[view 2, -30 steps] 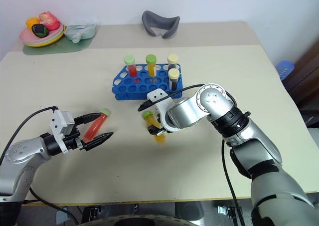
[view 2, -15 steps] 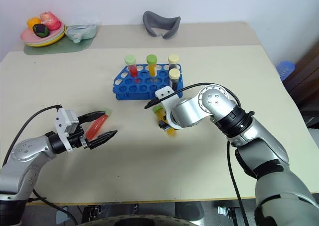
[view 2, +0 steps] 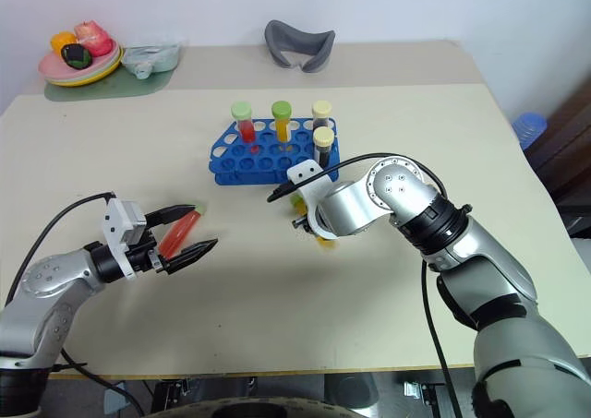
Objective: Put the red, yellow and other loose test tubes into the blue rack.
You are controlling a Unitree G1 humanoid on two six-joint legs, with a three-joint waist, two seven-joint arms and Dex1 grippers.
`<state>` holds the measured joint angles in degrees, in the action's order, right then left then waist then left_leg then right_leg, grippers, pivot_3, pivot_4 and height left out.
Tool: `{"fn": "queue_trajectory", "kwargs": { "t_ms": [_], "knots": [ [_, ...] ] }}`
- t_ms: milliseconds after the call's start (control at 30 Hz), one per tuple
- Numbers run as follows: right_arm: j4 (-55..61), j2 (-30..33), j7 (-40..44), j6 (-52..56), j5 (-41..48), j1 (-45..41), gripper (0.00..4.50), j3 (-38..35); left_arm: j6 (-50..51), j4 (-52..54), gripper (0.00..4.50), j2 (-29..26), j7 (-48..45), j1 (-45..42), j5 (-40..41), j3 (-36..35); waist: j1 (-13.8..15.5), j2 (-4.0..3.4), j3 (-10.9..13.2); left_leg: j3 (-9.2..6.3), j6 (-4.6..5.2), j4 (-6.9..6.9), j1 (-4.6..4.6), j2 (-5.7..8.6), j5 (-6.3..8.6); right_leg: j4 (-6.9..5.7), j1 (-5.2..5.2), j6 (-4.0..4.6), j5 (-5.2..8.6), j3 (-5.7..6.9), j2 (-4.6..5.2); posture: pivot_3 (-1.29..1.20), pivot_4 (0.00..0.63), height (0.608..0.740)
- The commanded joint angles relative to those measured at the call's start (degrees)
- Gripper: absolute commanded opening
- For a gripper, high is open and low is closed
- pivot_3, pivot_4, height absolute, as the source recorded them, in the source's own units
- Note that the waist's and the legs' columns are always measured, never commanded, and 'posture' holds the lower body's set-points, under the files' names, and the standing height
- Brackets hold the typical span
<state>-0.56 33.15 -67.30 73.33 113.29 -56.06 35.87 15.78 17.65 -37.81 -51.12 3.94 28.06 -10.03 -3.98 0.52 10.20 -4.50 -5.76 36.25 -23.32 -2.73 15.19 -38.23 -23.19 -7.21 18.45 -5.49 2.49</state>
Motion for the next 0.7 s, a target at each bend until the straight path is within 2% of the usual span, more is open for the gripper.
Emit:
{"fn": "queue_trajectory", "kwargs": {
  "t_ms": [33, 133, 300, 400, 467, 533, 600, 700],
  "knots": [
    [0.5, 0.9, 0.4, 0.6, -0.3, -1.1, 0.83, 0.5, -0.3, 1.6, 4.5, 0.0, -0.2, -0.4, 0.7, -0.5, 0.0, 0.0, 0.0, 0.0, 0.0, 0.0, 0.0, 0.0, 0.0, 0.01, 0.0, 0.0, 0.0, 0.0, 0.0, 0.0, 0.15, 0.74],
    [1.6, 1.0, 2.3, 0.7, -0.8, -1.5, 0.83, -0.3, -0.3, 1.7, 4.5, 0.0, -0.1, -0.4, 0.6, -0.5, 0.0, -0.01, 0.0, 0.0, 0.0, -0.01, 0.0, 0.0, 0.0, 0.01, -0.01, 0.0, 0.0, 0.0, 0.0, 0.0, 0.15, 0.74],
    [9.0, 1.1, 14.6, 0.1, -7.9, -1.0, 0.83, -6.6, -0.4, 2.2, 4.5, 0.0, 0.6, 0.2, 0.7, -1.2, -0.1, -0.05, 0.0, 0.0, 0.0, -0.03, -0.07, -0.01, 0.0, 0.01, -0.12, 0.0, 0.0, 0.0, -0.02, 0.0, 0.15, 0.74],
    [20.9, 1.0, 35.5, -13.8, -26.7, 4.8, 0.83, -16.0, -0.8, 2.6, 4.5, 1.2, 2.1, 0.8, 1.7, -3.2, 0.1, -0.05, 0.0, -0.02, 0.01, -0.09, -0.09, -0.02, 0.01, 0.05, -0.14, 0.0, 0.0, 0.01, -0.04, 0.0, 0.15, 0.74],
    [25.6, 2.3, 46.4, -22.6, -40.9, 8.1, 0.83, -16.0, -0.5, 2.7, 4.5, 2.6, 3.5, 0.7, 2.9, -4.2, 0.2, -0.05, 0.0, -0.05, 0.02, -0.09, -0.11, -0.02, 0.02, 0.14, -0.12, -0.01, 0.0, 0.05, -0.03, 0.0, 0.15, 0.74],
    [26.3, 1.8, 53.9, -29.9, -53.3, 10.1, 0.83, -13.6, 0.1, 2.8, 4.5, 3.6, 4.4, 0.2, 3.5, -4.3, 0.2, -0.02, 0.0, -0.05, 0.02, -0.07, -0.11, -0.01, 0.01, 0.14, -0.1, -0.01, 0.0, 0.06, -0.02, 0.0, 0.15, 0.74],
    [23.7, -2.5, 59.8, -38.9, -63.2, 12.1, 0.83, -12.1, 0.5, 2.6, 4.5, 4.4, 5.3, -0.8, 3.5, -3.5, 0.0, -0.02, 0.0, -0.04, 0.02, -0.03, -0.07, -0.01, 0.01, 0.12, -0.06, -0.01, 0.0, 0.06, -0.02, 0.0, 0.15, 0.74],
    [15.5, -10.6, 63.1, -47.5, -74.3, 13.6, 0.83, -11.2, 1.1, 2.2, 4.5, 5.4, 6.3, -2.6, 3.4, -2.5, -0.3, -0.02, 0.0, -0.01, 0.02, -0.04, 0.01, -0.02, 0.01, 0.0, -0.06, 0.0, -0.01, 0.0, -0.07, 0.0, 0.15, 0.74]
  ]
}}
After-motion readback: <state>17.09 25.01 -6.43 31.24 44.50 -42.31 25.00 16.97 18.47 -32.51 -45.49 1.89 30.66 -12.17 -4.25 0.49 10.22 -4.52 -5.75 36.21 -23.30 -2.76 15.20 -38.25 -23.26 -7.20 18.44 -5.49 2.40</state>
